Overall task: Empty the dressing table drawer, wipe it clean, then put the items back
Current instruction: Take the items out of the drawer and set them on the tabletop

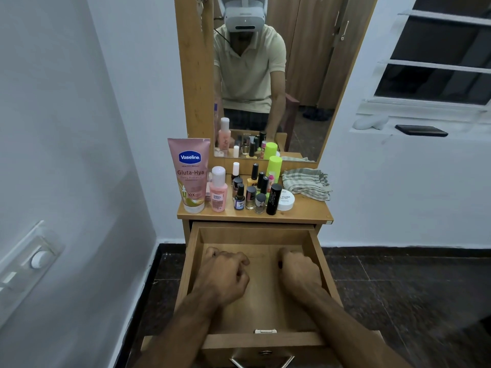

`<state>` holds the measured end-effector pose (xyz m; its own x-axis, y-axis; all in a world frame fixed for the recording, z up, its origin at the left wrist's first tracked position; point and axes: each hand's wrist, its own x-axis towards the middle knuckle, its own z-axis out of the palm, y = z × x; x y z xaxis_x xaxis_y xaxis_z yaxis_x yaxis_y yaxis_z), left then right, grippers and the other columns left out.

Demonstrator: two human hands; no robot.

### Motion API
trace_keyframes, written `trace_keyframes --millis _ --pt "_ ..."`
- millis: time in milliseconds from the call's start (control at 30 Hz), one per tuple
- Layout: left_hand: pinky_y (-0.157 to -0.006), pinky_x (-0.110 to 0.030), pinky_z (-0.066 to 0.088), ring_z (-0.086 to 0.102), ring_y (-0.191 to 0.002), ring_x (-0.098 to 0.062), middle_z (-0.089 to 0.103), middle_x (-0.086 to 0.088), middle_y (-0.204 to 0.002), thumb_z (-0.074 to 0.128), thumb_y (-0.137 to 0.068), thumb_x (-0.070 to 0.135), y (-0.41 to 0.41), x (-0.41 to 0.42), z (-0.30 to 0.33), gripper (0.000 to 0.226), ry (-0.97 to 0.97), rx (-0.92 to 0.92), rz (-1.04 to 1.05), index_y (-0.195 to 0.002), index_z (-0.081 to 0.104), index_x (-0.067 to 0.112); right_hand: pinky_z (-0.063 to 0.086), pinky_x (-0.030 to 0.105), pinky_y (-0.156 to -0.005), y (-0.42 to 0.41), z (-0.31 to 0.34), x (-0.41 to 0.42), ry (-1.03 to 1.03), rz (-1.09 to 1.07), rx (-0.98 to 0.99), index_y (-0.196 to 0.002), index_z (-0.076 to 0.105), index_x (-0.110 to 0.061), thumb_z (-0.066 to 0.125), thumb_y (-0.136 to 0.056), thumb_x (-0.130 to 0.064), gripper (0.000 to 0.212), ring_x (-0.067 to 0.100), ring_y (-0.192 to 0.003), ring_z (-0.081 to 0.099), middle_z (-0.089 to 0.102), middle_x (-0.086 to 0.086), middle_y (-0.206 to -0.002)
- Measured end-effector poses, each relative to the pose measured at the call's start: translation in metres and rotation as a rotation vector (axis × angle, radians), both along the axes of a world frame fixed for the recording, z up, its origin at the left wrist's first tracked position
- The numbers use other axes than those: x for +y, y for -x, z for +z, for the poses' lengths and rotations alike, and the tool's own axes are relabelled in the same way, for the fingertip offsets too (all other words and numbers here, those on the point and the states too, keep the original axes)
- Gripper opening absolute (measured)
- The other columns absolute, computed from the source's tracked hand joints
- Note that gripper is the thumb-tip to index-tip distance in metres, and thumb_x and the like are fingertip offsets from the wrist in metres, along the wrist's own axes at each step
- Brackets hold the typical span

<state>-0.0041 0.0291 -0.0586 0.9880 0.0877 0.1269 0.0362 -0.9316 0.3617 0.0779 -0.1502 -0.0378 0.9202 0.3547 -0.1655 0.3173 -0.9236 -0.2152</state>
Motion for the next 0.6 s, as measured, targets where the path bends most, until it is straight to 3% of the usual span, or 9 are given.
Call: trace_keyframes --millis 200,267,333,433,533,600 --pt "-0.095 -0.025 0.020 0.056 -0.099 0.001 0.066 0.022 -0.095 0.049 -0.086 0.049 -0.003 0.000 0.001 0.044 -0.001 -0.018 -0.004 -0.128 0.056 0.039 0.059 0.030 -0.072 0.000 0.014 -0.002 -0.332 -0.002 -0.008 -0.085 0.069 -0.030 0.061 -0.090 -0.027 0.010 0.007 -0.078 0.063 0.066 -0.014 -0.089" --pt "-0.093 -0.027 0.024 0.054 -0.095 0.004 0.064 0.023 -0.094 0.048 -0.087 0.054 -0.003 -0.002 0.001 0.045 0.014 -0.030 -0.056 -0.129 0.056 0.040 0.050 0.018 -0.068 0.003 0.023 0.002 -0.402 0.058 0.006 -0.079 0.067 -0.034 0.062 -0.088 -0.026 0.013 0.004 -0.079 0.062 0.065 -0.015 -0.088" --pt "-0.088 -0.027 0.025 0.048 -0.087 0.007 0.062 0.024 -0.094 0.044 -0.088 0.061 -0.003 -0.004 0.002 0.042 0.007 -0.066 -0.108 -0.121 0.060 0.041 0.045 0.012 -0.067 0.007 0.032 0.008 -0.467 0.108 0.033 -0.086 0.068 -0.037 0.065 -0.088 -0.024 0.013 0.001 -0.079 0.061 0.064 -0.017 -0.088" --pt "-0.087 -0.028 0.027 0.050 -0.087 0.005 0.065 0.021 -0.095 0.042 -0.089 0.061 -0.001 -0.005 0.005 0.034 -0.011 -0.114 -0.126 -0.106 0.062 0.040 0.049 0.013 -0.069 0.012 0.040 0.015 -0.563 0.107 0.050 -0.101 0.068 -0.036 0.068 -0.089 -0.024 0.017 0.000 -0.080 0.063 0.066 -0.018 -0.089" --pt "-0.093 -0.030 0.034 0.057 -0.094 -0.002 0.067 0.017 -0.100 0.043 -0.094 0.048 0.000 -0.003 0.005 0.023 -0.017 -0.160 -0.095 -0.106 0.061 0.038 0.054 0.015 -0.078 0.013 0.043 0.014 -0.634 0.116 0.123 -0.119 0.067 -0.030 0.075 -0.090 -0.021 0.031 0.001 -0.088 0.065 0.067 -0.015 -0.101" --pt "-0.090 -0.027 0.030 0.058 -0.100 -0.003 0.068 0.015 -0.108 0.041 -0.096 0.044 -0.001 -0.003 0.004 0.027 0.000 -0.176 -0.089 -0.112 0.061 0.038 0.056 0.020 -0.084 0.014 0.044 0.011 -0.626 0.174 0.153 -0.121 0.069 -0.026 0.076 -0.090 -0.017 0.033 0.001 -0.093 0.066 0.069 -0.013 -0.108"
